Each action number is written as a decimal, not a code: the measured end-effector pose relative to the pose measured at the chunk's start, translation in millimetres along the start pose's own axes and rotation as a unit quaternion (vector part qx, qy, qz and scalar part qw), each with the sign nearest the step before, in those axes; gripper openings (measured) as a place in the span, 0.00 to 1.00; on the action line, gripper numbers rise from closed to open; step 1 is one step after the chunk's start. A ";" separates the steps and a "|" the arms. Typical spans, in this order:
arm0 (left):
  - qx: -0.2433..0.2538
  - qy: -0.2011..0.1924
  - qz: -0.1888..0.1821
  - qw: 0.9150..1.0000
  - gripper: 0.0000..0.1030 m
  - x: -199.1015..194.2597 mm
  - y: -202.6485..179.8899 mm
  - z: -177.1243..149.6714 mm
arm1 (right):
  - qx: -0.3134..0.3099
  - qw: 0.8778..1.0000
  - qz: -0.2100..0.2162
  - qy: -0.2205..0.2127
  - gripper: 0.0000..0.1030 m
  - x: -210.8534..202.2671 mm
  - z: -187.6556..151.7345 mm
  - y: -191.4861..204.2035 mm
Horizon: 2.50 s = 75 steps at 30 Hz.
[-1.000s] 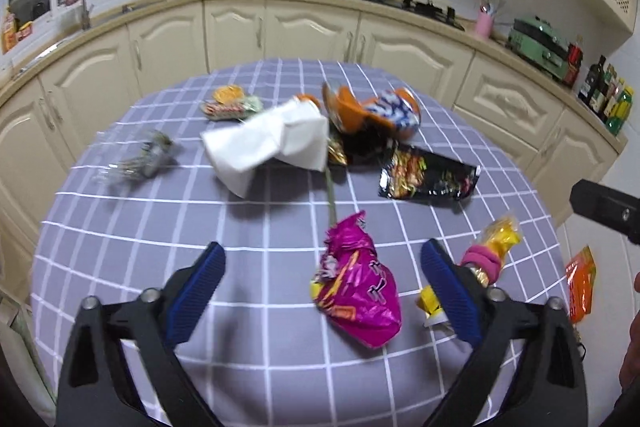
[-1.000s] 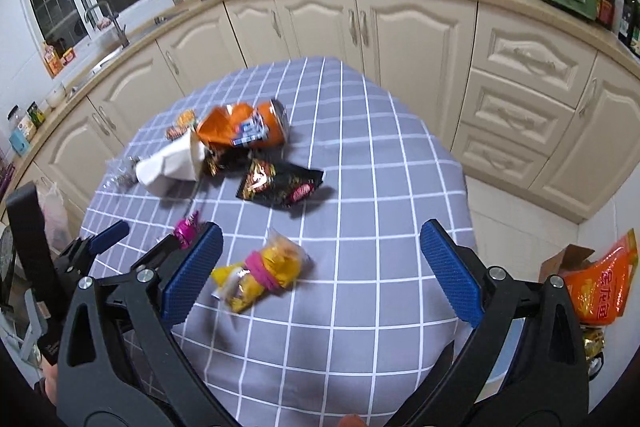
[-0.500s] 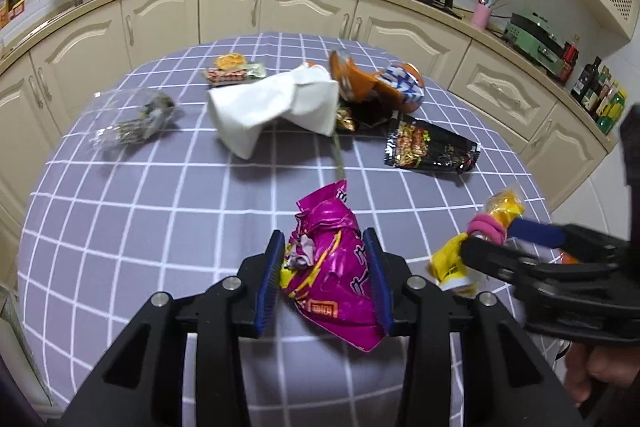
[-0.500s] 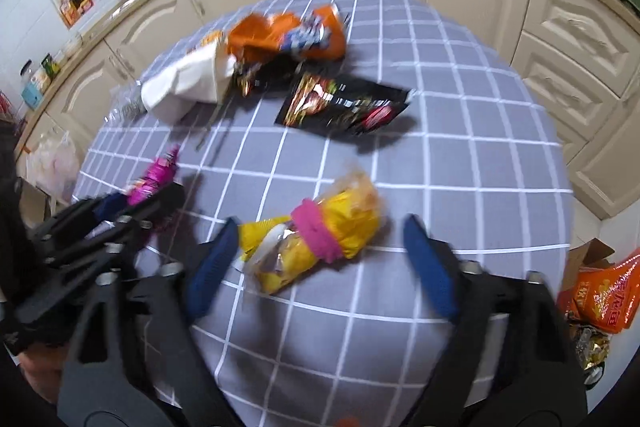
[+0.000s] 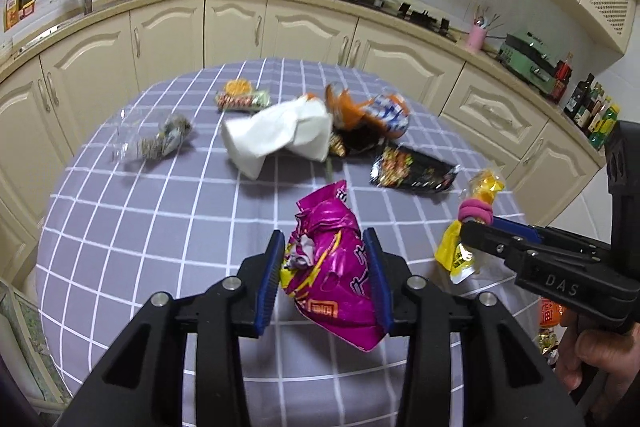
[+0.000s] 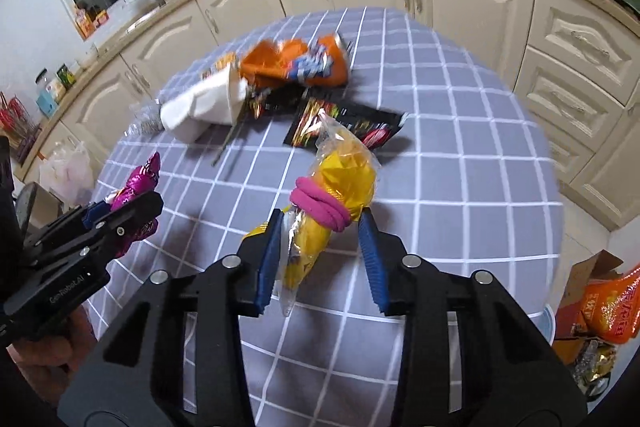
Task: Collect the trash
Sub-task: 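Carry the pink wrapper and yellow candy over the blue bin with both tools, then open both tools to drop the wrappers into the blue bin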
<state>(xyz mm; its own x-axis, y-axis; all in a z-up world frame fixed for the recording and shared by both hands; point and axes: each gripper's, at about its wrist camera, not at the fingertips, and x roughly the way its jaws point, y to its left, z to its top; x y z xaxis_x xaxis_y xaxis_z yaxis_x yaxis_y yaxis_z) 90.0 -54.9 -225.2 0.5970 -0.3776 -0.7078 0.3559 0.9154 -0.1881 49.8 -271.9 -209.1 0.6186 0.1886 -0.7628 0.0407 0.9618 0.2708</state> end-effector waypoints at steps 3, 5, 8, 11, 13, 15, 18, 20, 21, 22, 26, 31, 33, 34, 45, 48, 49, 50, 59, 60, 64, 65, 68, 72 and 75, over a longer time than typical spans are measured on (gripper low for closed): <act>0.005 -0.015 -0.006 1.000 0.38 -10.1 -8.0 8.1 | 0.006 1.000 0.001 -0.028 0.36 -22.3 8.2 -9.2; 0.010 -0.026 -0.010 1.000 0.38 -16.6 -15.3 13.3 | 0.010 0.999 0.002 -0.044 0.36 -34.9 11.8 -13.7; 0.019 -0.042 -0.020 0.999 0.38 -26.0 -29.9 22.4 | 0.016 0.997 -0.001 -0.071 0.36 -58.2 17.1 -23.9; 0.031 -0.058 -0.037 0.997 0.38 -33.6 -50.0 32.1 | 0.026 0.995 -0.009 -0.100 0.36 -83.4 19.0 -39.0; 0.044 -0.067 -0.049 0.996 0.38 -36.1 -68.1 38.0 | 0.038 0.992 -0.018 -0.117 0.36 -101.6 17.8 -54.8; 0.059 -0.072 -0.064 0.994 0.38 -36.1 -89.4 41.5 | 0.050 0.990 -0.035 -0.130 0.36 -116.6 14.5 -71.5; 0.081 -0.070 -0.089 0.990 0.38 -30.3 -122.4 43.0 | 0.082 0.984 -0.065 -0.145 0.36 -141.5 2.2 -107.6; 0.095 -0.065 -0.104 0.988 0.38 -25.1 -143.1 39.8 | 0.110 0.979 -0.088 -0.149 0.36 -155.8 -10.3 -135.7; 0.103 -0.062 -0.113 0.986 0.38 -22.0 -154.3 37.9 | 0.122 0.976 -0.099 -0.150 0.36 -161.3 -16.7 -147.9; 0.113 -0.057 -0.124 0.984 0.38 -17.5 -168.9 35.3 | 0.139 0.972 -0.114 -0.149 0.36 -167.7 -25.5 -163.8; 0.148 -0.026 -0.164 0.975 0.38 2.6 -221.0 20.1 | 0.192 0.958 -0.160 -0.138 0.37 -181.6 -59.7 -216.3; 0.197 0.032 -0.210 0.957 0.38 36.9 -288.2 -13.4 | 0.260 0.939 -0.198 -0.109 0.37 -185.6 -109.2 -270.8; 0.216 0.059 -0.222 0.949 0.38 51.5 -311.9 -29.5 | 0.280 0.933 -0.205 -0.097 0.37 -181.8 -124.4 -286.6; 0.225 0.075 -0.227 0.945 0.38 60.2 -324.3 -39.4 | 0.291 0.929 -0.208 -0.091 0.37 -179.7 -132.9 -294.5; 0.293 0.211 -0.227 0.904 0.38 149.8 -401.2 -122.5 | 0.367 0.907 -0.204 -0.039 0.37 -148.2 -187.1 -350.2; 0.300 0.236 -0.228 0.896 0.38 167.1 -414.4 -132.5 | 0.377 0.904 -0.198 -0.032 0.37 -141.4 -194.0 -357.9; 0.301 0.242 -0.227 0.894 0.38 172.8 -418.1 -135.1 | 0.380 0.903 -0.197 -0.029 0.38 -138.4 -196.5 -360.6; 0.301 0.247 -0.228 0.892 0.38 177.0 -421.3 -137.2 | 0.384 0.902 -0.195 -0.027 0.38 -136.0 -198.7 -363.2; 0.312 0.255 -0.236 0.884 0.82 188.4 -433.6 -136.9 | 0.417 0.889 -0.188 -0.021 0.71 -124.8 -211.3 -379.1; 0.310 0.252 -0.234 0.887 0.84 186.7 -431.9 -134.1 | 0.418 0.888 -0.189 -0.022 0.74 -125.6 -211.8 -379.2; 0.291 0.225 -0.221 0.903 0.86 177.4 -420.1 -116.3 | 0.416 0.885 -0.208 -0.023 0.94 -129.8 -210.8 -377.7; 0.288 0.218 -0.218 0.907 0.86 173.8 -416.9 -112.3 | 0.417 0.884 -0.210 -0.023 0.94 -130.0 -210.6 -377.6; 0.282 0.190 -0.212 0.916 0.88 158.2 -409.6 -99.7 | 0.411 0.885 -0.218 -0.023 0.94 -132.2 -205.9 -373.1; 0.271 0.153 -0.212 0.926 0.88 134.9 -399.2 -80.5 | 0.401 0.888 -0.222 -0.030 0.94 -137.2 -194.8 -364.5; 0.265 0.126 -0.215 0.931 0.89 115.3 -392.9 -65.3 | 0.388 0.893 -0.224 -0.040 0.94 -143.4 -181.6 -354.3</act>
<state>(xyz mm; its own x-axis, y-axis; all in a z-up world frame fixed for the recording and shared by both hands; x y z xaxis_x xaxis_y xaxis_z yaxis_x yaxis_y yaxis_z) -27.9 -449.0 -277.4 0.1530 -0.5875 -0.7946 0.8681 0.4640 -0.1760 -195.8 -603.7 -302.4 0.4565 -0.2253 -0.8607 0.8110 0.5032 0.2985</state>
